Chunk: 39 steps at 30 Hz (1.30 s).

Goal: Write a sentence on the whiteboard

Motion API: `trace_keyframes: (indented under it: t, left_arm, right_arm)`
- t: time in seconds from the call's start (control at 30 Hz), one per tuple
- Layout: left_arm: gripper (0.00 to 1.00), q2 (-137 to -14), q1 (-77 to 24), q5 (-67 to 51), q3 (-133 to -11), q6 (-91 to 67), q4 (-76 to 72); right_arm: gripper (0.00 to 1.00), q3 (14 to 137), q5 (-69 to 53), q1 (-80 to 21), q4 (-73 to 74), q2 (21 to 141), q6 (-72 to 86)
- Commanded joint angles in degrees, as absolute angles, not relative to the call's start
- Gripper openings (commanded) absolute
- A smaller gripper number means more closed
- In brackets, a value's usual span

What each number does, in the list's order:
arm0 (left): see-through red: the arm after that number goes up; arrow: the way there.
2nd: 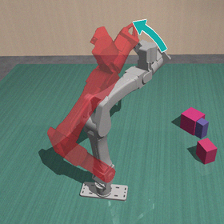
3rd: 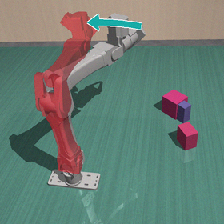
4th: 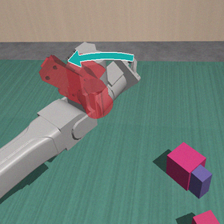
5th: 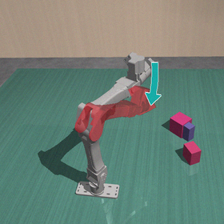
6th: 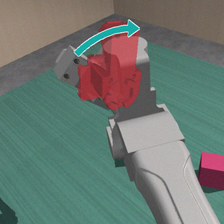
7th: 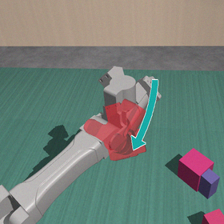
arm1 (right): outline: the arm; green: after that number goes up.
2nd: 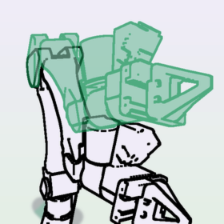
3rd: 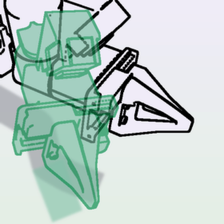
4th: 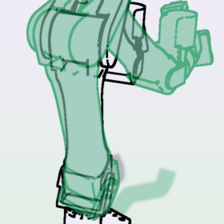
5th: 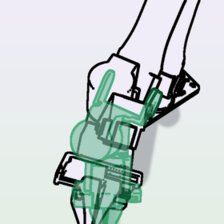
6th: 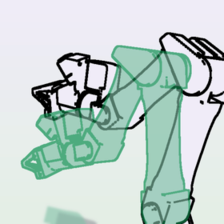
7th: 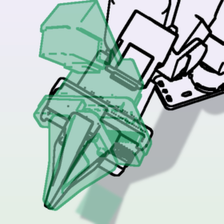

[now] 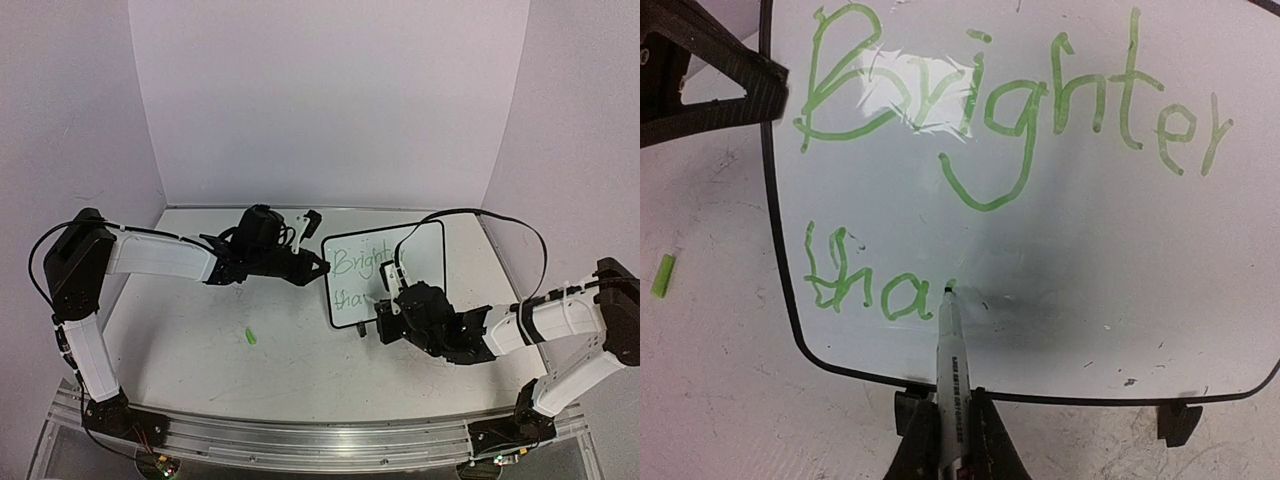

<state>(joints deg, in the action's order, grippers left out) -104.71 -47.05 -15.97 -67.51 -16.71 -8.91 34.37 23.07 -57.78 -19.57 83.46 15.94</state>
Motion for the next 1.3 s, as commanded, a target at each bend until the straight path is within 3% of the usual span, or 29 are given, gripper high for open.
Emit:
trace_keyframes:
  t: [0.0,1.27]
  left_arm:
    - [0.00,-104.2,-46.2,-11.3,-69.8,-14.4,-6.7]
    - [0.00,-104.2,-46.1,-11.4,-69.7,-14.4,-6.8]
  right_arm:
    - [0.00,34.6,22.7,-57.5,-17.9,83.9,17.9]
    - [0.00,37.7,24.7,-56.8,-20.1,84.0,16.1]
